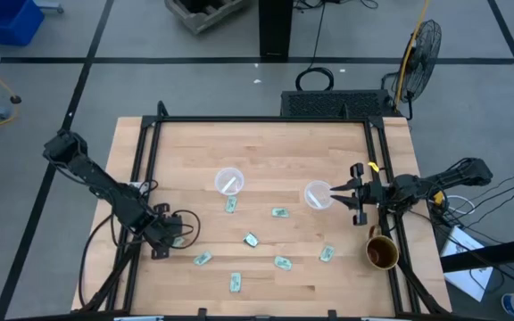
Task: Pick and place Stevia / Truvia into bins
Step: Put the stevia packet into the left container
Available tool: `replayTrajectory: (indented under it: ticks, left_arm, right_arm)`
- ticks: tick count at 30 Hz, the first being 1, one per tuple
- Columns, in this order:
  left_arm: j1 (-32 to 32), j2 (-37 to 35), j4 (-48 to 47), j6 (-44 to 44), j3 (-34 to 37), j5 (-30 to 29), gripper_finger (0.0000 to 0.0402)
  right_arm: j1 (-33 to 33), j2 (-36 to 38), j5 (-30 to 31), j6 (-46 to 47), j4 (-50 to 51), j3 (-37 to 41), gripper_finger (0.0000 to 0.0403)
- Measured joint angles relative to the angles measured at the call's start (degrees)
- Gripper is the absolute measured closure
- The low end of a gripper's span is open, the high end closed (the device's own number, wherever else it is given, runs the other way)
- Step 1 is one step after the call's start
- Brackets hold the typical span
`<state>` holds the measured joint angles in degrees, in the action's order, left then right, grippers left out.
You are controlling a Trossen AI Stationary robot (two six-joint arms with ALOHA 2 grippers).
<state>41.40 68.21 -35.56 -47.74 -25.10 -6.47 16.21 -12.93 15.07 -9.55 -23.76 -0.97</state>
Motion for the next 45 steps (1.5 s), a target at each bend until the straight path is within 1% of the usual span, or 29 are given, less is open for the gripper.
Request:
replayTrajectory:
  ticks: [2,5,7,9,10,12,14,18,22,26,29,32,35,37,41,45]
  left_arm:
    - [-0.45,0.57,-0.35,2.91,-2.12,-6.63,0.0396]
    - [-1.85,0.08,0.34,9.40,-7.79,-16.75,0.0396]
    - [-3.99,0.23,0.20,13.49,-11.33,-25.06,0.0397]
    - [-6.69,0.12,-0.66,16.48,-15.10,-31.76,0.0398]
    - [-8.40,0.10,-0.05,17.59,-17.06,-33.91,0.0398]
    - [-12.93,0.06,0.29,19.46,-20.18,-35.74,0.0398]
    - [-17.97,0.08,0.55,21.05,-22.29,-35.41,0.0399]
    - [-29.11,0.30,8.91,24.65,-23.72,-31.26,0.0398]
    - [-37.97,2.04,15.23,31.84,-23.79,-23.68,0.0398]
    - [-43.52,6.50,14.24,31.80,-23.77,-16.87,0.0399]
    - [-45.07,11.25,12.51,31.93,-23.66,-13.71,0.0397]
    - [-45.36,15.76,12.90,33.44,-23.76,-13.68,0.0395]
    - [-45.33,18.67,13.21,33.26,-23.77,-14.23,0.0399]
    - [-45.28,19.81,12.35,32.20,-23.77,-13.71,0.0396]
    - [-45.30,21.88,11.70,34.13,-23.79,-11.57,0.0384]
    - [-45.30,23.68,11.05,33.94,-23.79,-11.47,0.0391]
  right_arm:
    - [0.00,0.00,0.04,-0.56,-0.49,0.00,0.0323]
    - [0.00,-0.01,0.04,-0.80,-1.36,0.00,0.0323]
    - [0.00,-0.02,0.04,-0.80,-1.80,0.00,0.0323]
    - [0.00,0.00,0.04,-0.80,-1.82,0.00,0.0323]
    - [0.00,-0.03,0.04,-0.80,-1.86,0.00,0.0323]
    - [0.00,-0.16,0.04,-0.70,-2.06,0.00,0.0323]
    - [0.00,-0.23,0.02,0.19,-2.09,0.00,0.0323]
    - [0.00,-0.72,-0.10,1.40,-2.16,0.00,0.0323]
    - [0.00,-1.28,-0.13,3.45,-2.13,0.00,0.0323]
    - [0.00,-2.19,-0.13,5.87,-0.87,0.00,0.0323]
    - [0.00,-3.10,-0.07,5.70,-0.39,0.00,0.0323]
    - [0.00,-3.86,-0.07,4.77,-0.44,0.00,0.0323]
    - [0.00,-4.35,-0.07,4.69,-0.22,0.00,0.0323]
    - [0.00,-4.67,-0.07,4.45,-0.19,0.00,0.0323]
    - [0.00,-4.94,-0.03,3.44,-0.44,0.00,0.0323]
    - [0.00,-5.23,-0.07,2.88,-0.41,0.00,0.0323]
